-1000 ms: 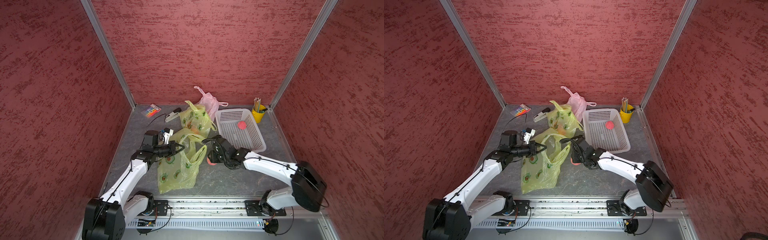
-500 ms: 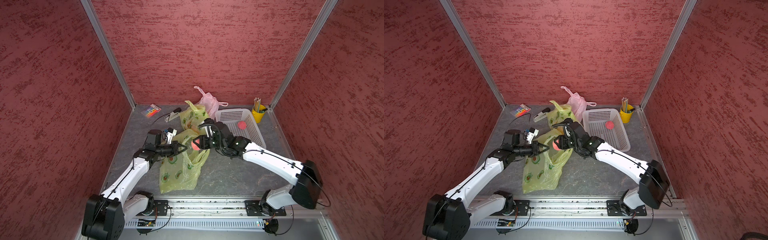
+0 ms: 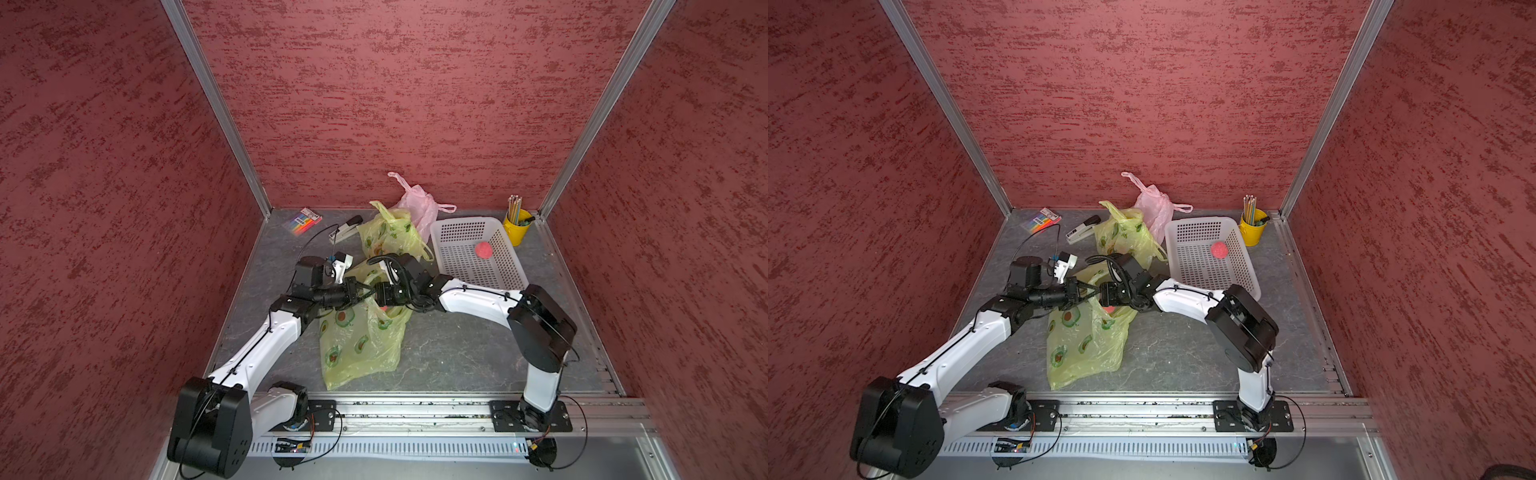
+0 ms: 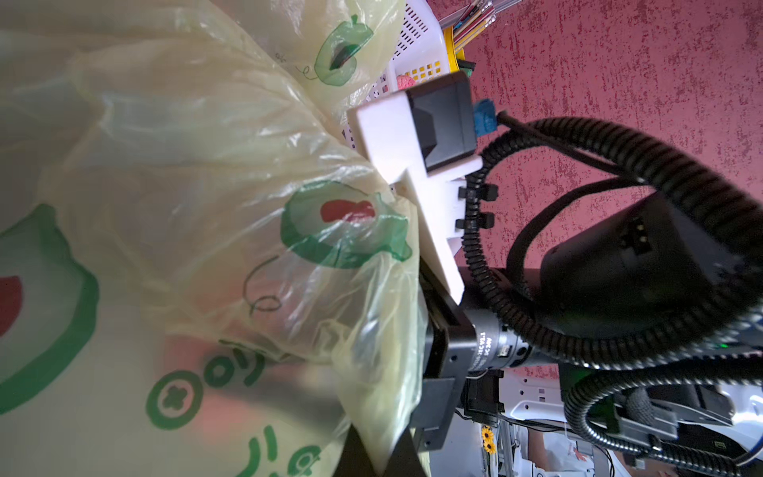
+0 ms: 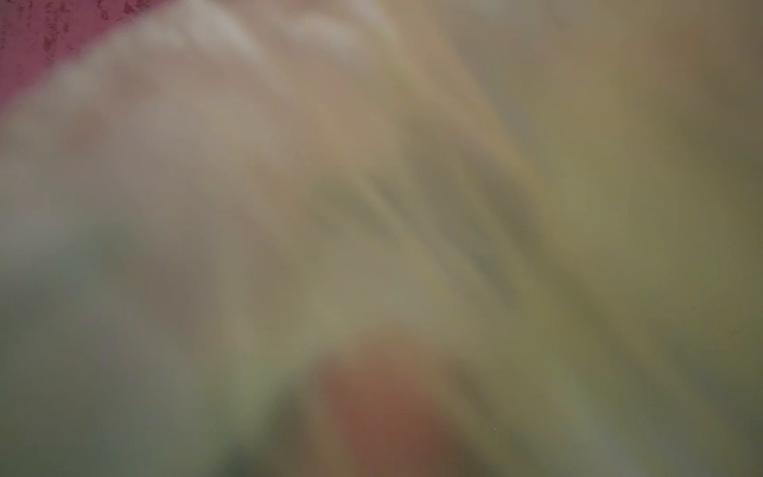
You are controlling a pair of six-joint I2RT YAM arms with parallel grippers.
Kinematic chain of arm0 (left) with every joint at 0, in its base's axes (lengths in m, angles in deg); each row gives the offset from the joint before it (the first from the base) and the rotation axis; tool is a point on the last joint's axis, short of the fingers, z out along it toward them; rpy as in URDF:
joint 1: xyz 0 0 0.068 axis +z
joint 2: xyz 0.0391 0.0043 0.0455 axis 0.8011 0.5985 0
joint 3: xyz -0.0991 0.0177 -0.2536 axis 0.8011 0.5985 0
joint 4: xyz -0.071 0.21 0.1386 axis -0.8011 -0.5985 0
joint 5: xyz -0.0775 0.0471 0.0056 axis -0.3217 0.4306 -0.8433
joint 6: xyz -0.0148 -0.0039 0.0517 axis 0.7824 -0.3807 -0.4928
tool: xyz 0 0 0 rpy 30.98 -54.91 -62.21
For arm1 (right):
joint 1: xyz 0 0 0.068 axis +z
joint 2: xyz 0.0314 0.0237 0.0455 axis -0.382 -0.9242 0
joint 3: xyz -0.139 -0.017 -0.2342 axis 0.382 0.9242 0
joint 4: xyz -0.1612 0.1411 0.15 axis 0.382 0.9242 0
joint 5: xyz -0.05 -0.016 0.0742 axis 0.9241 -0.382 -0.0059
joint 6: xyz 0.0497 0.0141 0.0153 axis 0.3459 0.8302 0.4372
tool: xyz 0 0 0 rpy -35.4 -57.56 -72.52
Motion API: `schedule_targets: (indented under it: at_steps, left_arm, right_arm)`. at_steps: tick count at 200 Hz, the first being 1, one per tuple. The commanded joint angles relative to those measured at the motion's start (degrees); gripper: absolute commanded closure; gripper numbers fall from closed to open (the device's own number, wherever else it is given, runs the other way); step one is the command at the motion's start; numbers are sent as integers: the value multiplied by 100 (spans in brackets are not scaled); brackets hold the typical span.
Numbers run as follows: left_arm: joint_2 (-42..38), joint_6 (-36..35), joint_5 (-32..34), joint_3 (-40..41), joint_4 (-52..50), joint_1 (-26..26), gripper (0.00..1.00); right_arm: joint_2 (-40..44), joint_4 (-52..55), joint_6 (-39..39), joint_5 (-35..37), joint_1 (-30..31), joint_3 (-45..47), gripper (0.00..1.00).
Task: Place the peach into a plastic bag & tie a knot
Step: Place the peach in the plastic bag.
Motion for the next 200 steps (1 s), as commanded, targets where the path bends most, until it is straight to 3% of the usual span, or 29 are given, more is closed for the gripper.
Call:
schedule_targets:
  at_steps: [1, 36, 100, 112, 135, 146, 164, 183, 200]
  left_arm:
    - [-4, 11, -25, 47, 185, 19, 100]
    - [-39, -8, -34, 55, 153, 43, 100]
    - [-107, -103, -70, 5, 12, 109, 100]
    - [-118, -122, -78, -14, -13, 117, 100]
    - [-133, -123, -83, -21, -22, 135, 100]
    - [-131, -102, -83, -24, 12, 135, 100]
    - [-96, -65, -98, -32, 74, 135, 100]
    - [-38, -44, -122, -72, 89, 120, 100]
    - [-27, -61, -115, -129, 37, 76, 100]
  right_arm:
    - [-12, -1173, 641, -1050, 46, 64, 25]
    - [236, -979, 519, -1187, 38, 187, 14]
    - [1494, 885, -755, -169, -270, 273, 22]
    - [1834, 1422, -880, 294, -352, 193, 18]
    - [2483, 2399, -907, 1927, -415, -64, 2]
    - [2996, 2388, -1054, 2451, -501, 9, 1]
    - [3662, 1934, -1689, 2488, -757, 343, 1]
    - [3819, 1940, -1638, 2246, -1291, 280, 1]
    - [3676, 2154, -1665, 3005, -1406, -41, 1]
